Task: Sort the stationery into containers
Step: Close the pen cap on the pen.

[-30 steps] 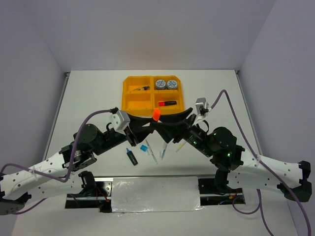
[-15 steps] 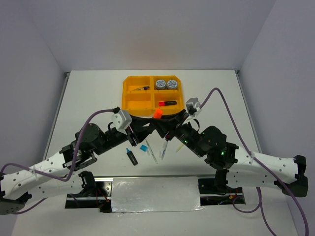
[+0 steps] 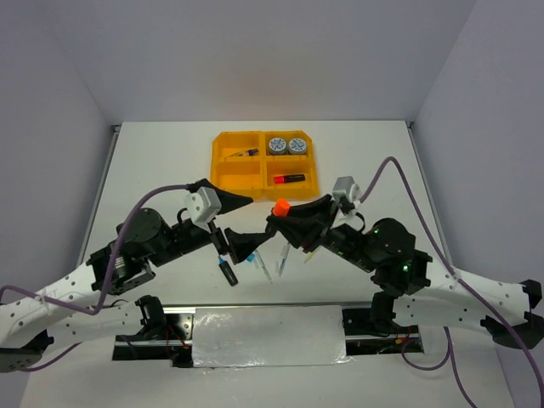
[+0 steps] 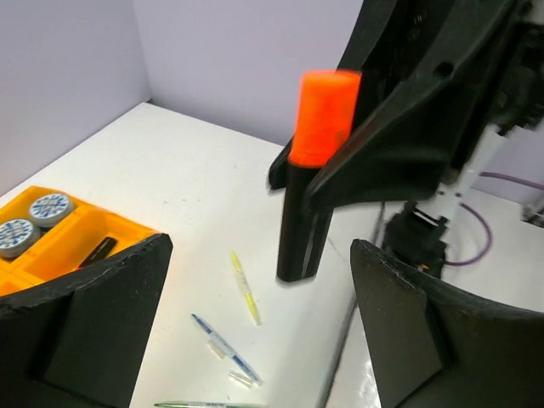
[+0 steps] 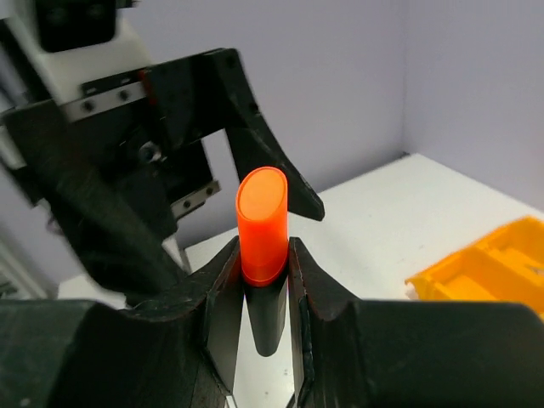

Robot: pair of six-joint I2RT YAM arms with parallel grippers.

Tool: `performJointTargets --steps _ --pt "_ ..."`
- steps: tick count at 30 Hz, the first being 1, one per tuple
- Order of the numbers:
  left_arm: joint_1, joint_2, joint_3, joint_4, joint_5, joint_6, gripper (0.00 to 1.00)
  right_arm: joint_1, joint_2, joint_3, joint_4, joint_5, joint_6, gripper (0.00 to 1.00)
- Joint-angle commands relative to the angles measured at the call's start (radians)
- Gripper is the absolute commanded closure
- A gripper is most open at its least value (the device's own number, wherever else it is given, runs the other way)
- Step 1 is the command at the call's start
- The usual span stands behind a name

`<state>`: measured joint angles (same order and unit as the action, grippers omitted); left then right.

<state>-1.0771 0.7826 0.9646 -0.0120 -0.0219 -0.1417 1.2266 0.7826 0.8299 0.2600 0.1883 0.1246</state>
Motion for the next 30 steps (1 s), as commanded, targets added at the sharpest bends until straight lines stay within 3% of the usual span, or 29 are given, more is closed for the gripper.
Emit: performJointTargets --steps 1,6,11,14,25,30 --pt "-0.003 -0.054 0.054 -0.08 0.104 -0.029 0.01 -0.038 -0.097 0.049 -0.073 -0.232 -0.114 1.0" --pt "-0.003 -0.069 0.052 -0.024 0.357 -0.05 0.01 -0.076 -0.12 0.138 -0.216 -0.589 -0.163 1.0" --pt "-0.003 -0.007 0.048 0.104 0.546 -0.116 0.01 -0.076 -0.089 0.138 -0.153 -0.633 -0.09 1.0" --pt "-0.003 0.015 0.037 0.168 0.563 -0.147 0.02 -0.076 -0.077 0.126 -0.11 -0.661 -0.068 1.0" --pt "-0.003 0.107 0.078 0.121 0.499 -0.167 0.42 -0.078 -0.043 0.113 -0.076 -0.632 -0.054 1.0" --pt "-0.003 0.122 0.079 0.101 0.494 -0.167 0.42 -0.076 -0.043 0.107 -0.061 -0.601 -0.051 1.0"
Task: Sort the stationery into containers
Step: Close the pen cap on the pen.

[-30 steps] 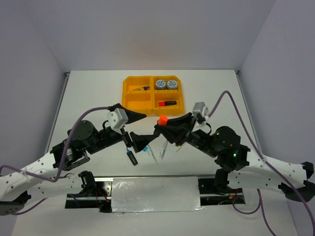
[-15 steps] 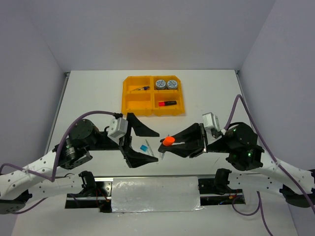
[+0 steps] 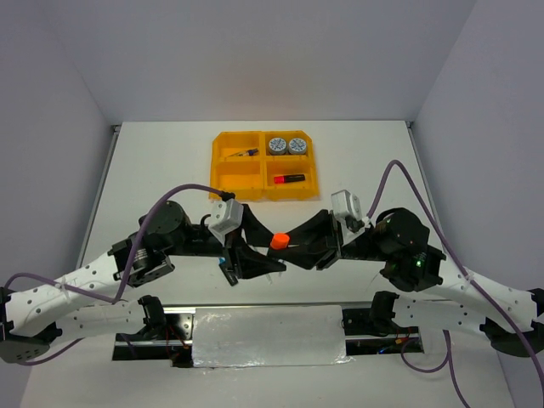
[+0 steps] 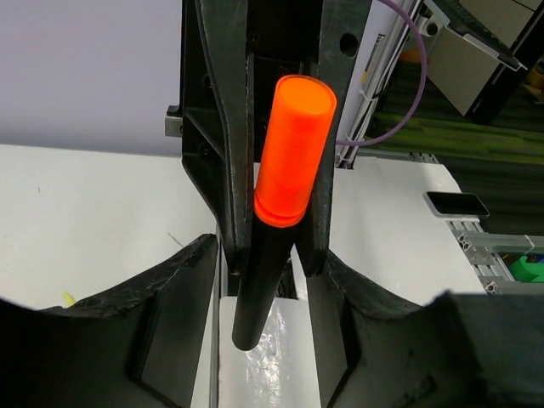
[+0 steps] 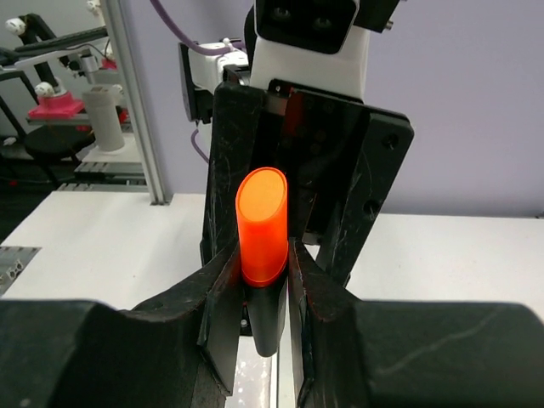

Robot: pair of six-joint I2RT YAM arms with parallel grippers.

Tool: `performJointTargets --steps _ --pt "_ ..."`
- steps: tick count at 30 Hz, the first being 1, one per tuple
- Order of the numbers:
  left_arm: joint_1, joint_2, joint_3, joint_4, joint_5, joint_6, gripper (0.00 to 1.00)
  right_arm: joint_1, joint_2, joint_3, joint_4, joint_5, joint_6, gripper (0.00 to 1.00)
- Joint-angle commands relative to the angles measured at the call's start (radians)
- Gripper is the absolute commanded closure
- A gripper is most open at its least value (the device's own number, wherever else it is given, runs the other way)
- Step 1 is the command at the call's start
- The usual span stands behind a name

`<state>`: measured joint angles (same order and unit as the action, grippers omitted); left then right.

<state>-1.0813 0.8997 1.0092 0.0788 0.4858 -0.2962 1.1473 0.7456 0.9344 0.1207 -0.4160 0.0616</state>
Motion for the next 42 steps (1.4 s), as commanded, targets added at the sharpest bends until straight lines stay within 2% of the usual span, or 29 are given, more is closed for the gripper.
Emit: performJointTargets --steps 1,4,5,6,8,10,12,14,15,16,17,21,26,30,32,35,36,38,42 --pt "0.001 0.004 0.031 0.01 -0.013 -0.012 0.42 0.003 -0.008 0.001 0.08 0.008 0.012 1.0" --pt "0.001 -0.007 0.02 0.009 -0.018 -0.012 0.67 0.002 -0.003 0.007 0.074 0.006 0.01 1.0" --pt "0.001 -0.01 0.019 0.009 -0.023 -0.014 0.85 0.002 0.001 0.007 0.073 0.002 0.01 1.0" --pt "0.0 -0.016 0.017 0.007 -0.03 -0.015 0.91 0.002 0.004 0.007 0.071 -0.004 0.012 1.0" --pt "0.001 -0.024 0.02 0.004 -0.041 -0.014 1.0 0.002 0.011 0.003 0.077 -0.013 0.02 1.0" --pt "0.001 -0.031 0.017 0.01 -0.065 -0.011 1.0 0.002 0.012 -0.009 0.091 -0.024 0.026 0.97" --pt "0.001 -0.05 0.0 0.028 -0.085 -0.012 1.0 0.002 0.008 -0.032 0.12 -0.041 0.037 0.62" --pt "0.001 -0.064 -0.021 0.042 -0.099 -0.009 1.0 0.002 -0.002 -0.045 0.134 -0.05 0.046 0.4" --pt "0.001 -0.074 -0.027 0.047 -0.099 -0.006 1.0 0.002 -0.011 -0.051 0.131 -0.056 0.047 0.17" --pt "0.001 -0.082 -0.035 0.059 -0.102 -0.004 1.0 0.002 -0.012 -0.051 0.125 -0.056 0.046 0.03" --pt "0.001 -0.091 -0.047 0.064 -0.114 -0.001 1.0 0.003 -0.02 -0.051 0.11 -0.052 0.044 0.0" --pt "0.001 -0.093 -0.058 0.062 -0.107 0.012 1.0 0.002 -0.063 -0.066 0.103 0.002 0.05 0.0" --pt "0.001 -0.059 -0.079 0.074 -0.027 0.042 1.0 0.0 -0.097 -0.039 0.061 0.207 0.087 0.0" --pt "0.001 -0.055 -0.106 0.088 -0.035 0.046 1.0 0.0 -0.091 -0.008 0.051 0.146 0.092 0.0" --pt "0.001 -0.056 -0.113 0.095 -0.032 0.046 1.0 0.0 -0.085 0.016 0.034 0.173 0.084 0.01" --pt "0.001 -0.053 -0.118 0.105 -0.013 0.046 1.0 -0.001 -0.062 0.047 -0.033 0.252 0.075 0.06" --pt "0.001 -0.051 -0.115 0.104 -0.012 0.046 1.0 -0.003 -0.054 0.053 -0.039 0.244 0.078 0.09" --pt "0.001 -0.042 -0.11 0.096 -0.009 0.052 1.0 -0.004 -0.028 0.076 -0.046 0.205 0.092 0.21" --pt "0.0 -0.033 -0.109 0.098 0.01 0.054 1.0 -0.003 -0.005 0.075 -0.027 0.187 0.093 0.29"
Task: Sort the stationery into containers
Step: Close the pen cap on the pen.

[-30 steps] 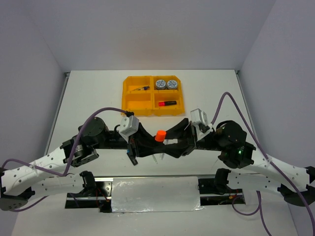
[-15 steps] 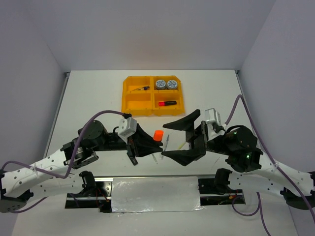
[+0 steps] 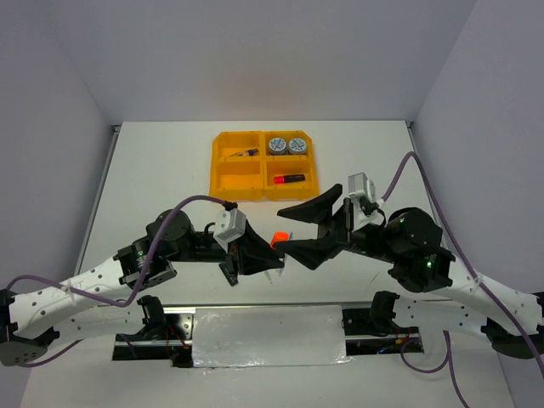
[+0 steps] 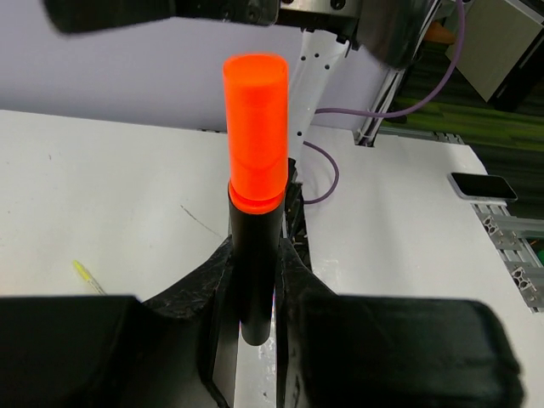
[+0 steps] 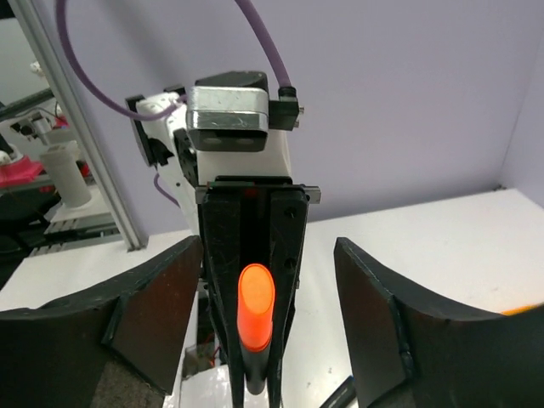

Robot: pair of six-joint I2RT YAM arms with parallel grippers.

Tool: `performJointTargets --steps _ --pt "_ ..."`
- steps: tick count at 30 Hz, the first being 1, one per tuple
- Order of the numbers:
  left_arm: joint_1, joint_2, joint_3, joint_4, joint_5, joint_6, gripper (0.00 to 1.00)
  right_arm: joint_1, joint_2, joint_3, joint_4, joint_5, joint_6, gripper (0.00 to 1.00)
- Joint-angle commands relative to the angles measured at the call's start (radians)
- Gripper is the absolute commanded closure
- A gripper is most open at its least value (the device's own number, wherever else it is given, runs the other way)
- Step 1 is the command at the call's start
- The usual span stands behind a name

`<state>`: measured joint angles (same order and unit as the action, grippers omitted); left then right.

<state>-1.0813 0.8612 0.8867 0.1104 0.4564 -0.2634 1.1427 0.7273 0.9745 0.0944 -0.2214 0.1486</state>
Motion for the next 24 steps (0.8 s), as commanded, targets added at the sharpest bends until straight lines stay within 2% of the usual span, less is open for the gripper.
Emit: performJointTargets --steps 1,8,10,11,13,14,16,17,24 --pt "0.0 0.009 0.017 0.066 0.042 0.021 1.0 0.0 0.017 0.033 0.001 -0.004 0.006 0.3" --pt "0.0 0.004 0.015 0.061 0.03 0.026 1.0 -0.032 0.017 0.015 0.005 -0.004 0.023 0.46" --pt "0.0 -0.004 0.015 0.063 0.022 0.026 1.0 -0.038 0.015 -0.003 0.019 -0.029 0.031 0.57" --pt "0.0 -0.004 0.015 0.06 0.019 0.026 1.0 -0.04 0.014 -0.017 0.027 -0.038 0.04 0.67" --pt "0.0 -0.002 0.02 0.055 0.015 0.027 1.0 -0.044 0.012 -0.031 0.048 -0.058 0.049 0.77" --pt "0.0 -0.001 0.023 0.054 0.013 0.027 1.0 -0.044 0.015 -0.036 0.053 -0.067 0.06 1.0" --pt "0.0 -0.002 0.026 0.051 0.008 0.027 1.0 -0.043 0.021 -0.054 0.079 -0.085 0.077 1.0" --pt "0.0 -0.004 0.027 0.052 0.008 0.029 1.0 -0.046 0.024 -0.068 0.087 -0.093 0.089 0.96" --pt "0.0 -0.007 0.047 0.04 -0.015 0.023 1.0 -0.046 0.029 -0.125 0.16 -0.147 0.1 0.95"
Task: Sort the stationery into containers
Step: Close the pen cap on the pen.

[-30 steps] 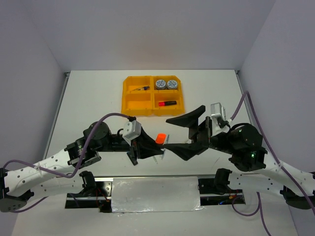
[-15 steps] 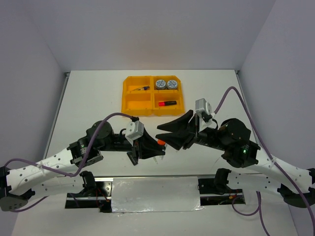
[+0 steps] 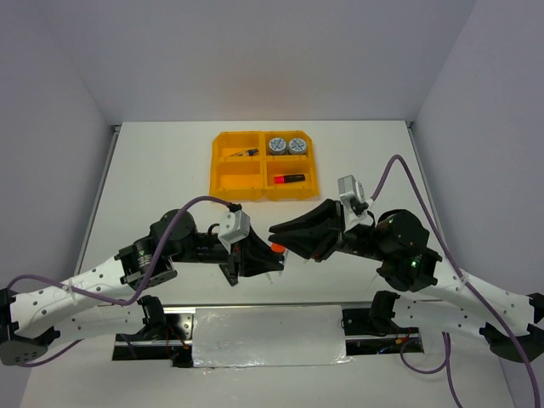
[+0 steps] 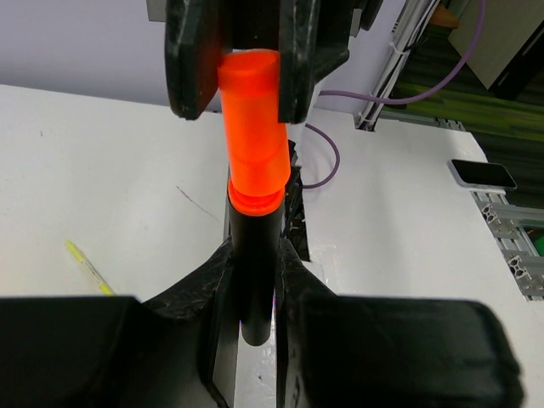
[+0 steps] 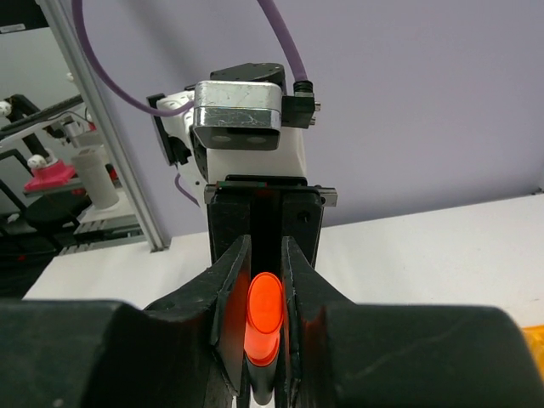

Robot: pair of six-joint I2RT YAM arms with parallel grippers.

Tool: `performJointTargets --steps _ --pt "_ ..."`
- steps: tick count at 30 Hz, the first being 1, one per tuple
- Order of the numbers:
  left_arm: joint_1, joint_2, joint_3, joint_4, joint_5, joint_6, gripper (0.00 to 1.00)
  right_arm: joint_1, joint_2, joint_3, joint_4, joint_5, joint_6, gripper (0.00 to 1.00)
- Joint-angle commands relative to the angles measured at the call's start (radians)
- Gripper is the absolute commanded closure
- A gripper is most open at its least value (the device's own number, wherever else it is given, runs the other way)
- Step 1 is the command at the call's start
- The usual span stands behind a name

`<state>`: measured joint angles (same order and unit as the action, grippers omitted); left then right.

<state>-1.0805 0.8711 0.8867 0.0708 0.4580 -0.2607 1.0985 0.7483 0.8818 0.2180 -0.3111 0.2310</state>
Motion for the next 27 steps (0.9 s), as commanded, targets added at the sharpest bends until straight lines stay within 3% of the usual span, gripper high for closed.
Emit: performJointTargets --steps 1,7,15,19,27 --pt "-0.001 -0.015 0.055 0.072 -0.027 0.014 1.0 -0.002 0.008 -0.037 0.041 -0.068 0.011 0.95" --pt "-0.001 0.008 0.098 0.052 -0.067 -0.008 1.0 -0.002 0.017 -0.066 0.067 -0.135 0.007 0.95" --pt "-0.001 -0.021 0.087 0.083 -0.111 -0.017 1.0 -0.002 -0.001 -0.133 0.116 -0.174 0.01 0.75" --pt "-0.001 -0.018 0.095 0.092 -0.116 -0.023 1.0 -0.002 0.008 -0.145 0.119 -0.186 0.01 0.91" --pt "0.001 -0.001 0.142 0.075 -0.096 0.015 1.0 -0.002 0.086 -0.161 0.112 -0.233 -0.001 0.91"
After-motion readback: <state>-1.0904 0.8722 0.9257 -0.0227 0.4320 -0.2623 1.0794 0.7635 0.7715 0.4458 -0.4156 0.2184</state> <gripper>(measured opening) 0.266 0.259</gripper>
